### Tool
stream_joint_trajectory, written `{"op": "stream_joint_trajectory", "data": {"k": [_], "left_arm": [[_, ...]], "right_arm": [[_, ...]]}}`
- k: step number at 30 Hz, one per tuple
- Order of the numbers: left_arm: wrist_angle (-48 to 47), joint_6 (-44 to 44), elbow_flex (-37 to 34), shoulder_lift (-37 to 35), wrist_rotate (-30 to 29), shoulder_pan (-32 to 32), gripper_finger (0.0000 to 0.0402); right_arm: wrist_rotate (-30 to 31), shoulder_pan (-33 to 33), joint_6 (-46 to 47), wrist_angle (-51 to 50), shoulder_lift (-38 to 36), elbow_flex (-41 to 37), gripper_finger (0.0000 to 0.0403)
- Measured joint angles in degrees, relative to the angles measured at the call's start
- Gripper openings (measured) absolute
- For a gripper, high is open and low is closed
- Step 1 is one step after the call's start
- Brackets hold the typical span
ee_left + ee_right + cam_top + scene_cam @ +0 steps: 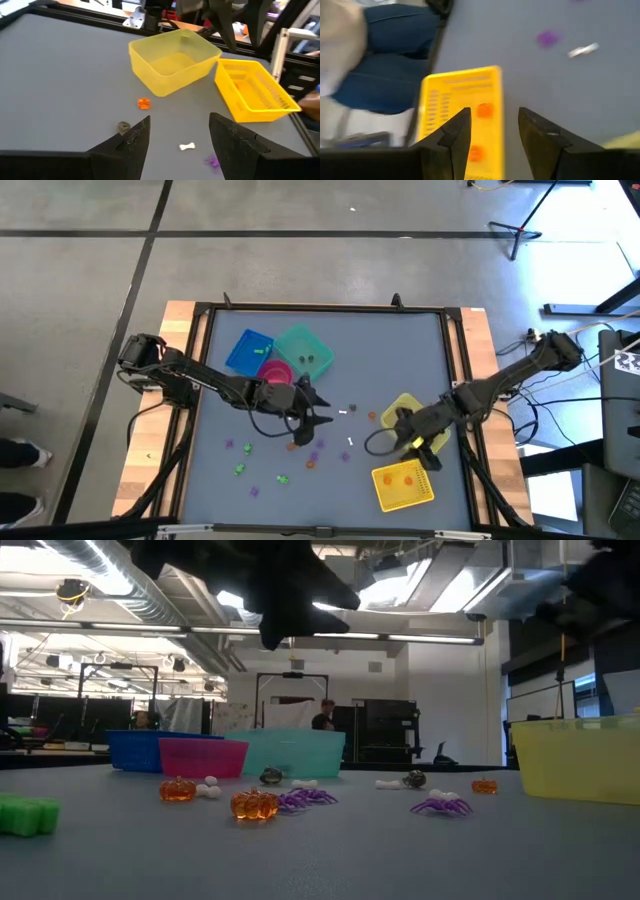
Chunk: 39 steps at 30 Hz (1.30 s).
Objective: Sort Halloween decoration
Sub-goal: Put the purple spider toy into the yellow bin
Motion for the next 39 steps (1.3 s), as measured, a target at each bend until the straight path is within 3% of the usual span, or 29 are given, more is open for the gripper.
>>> {"op": "stream_joint_trajectory", "data": {"k": [6, 11, 22, 28, 39], "left_arm": [[-0.05, 1.24, 0.00, 0.00, -4.88, 0.53, 0.0188], [-0.10, 1.29, 0.00, 0.00, -4.73, 1.55, 0.0188], [-5.47, 3.63, 0.00, 1.49, -0.02, -0.84, 0.0188], [-4.42, 3.63, 0.00, 4.82, 0.57, -3.83, 0.0188], [-4.24, 8.54, 0.00, 9.98, 7.18, -7.29, 0.0188]], "right_arm": [[12.52, -6.01, -12.21, -4.78, -1.35, 2.67, 0.0161], [19.23, -11.41, -15.55, -4.66, -1.08, 2.67, 0.0161], [19.53, -19.17, -15.61, -3.60, -0.80, 2.67, 0.0161], [19.38, -19.02, -15.70, -2.13, -0.78, 2.67, 0.0161], [19.05, -19.01, -15.68, -2.06, -0.78, 2.67, 0.0161]]}}
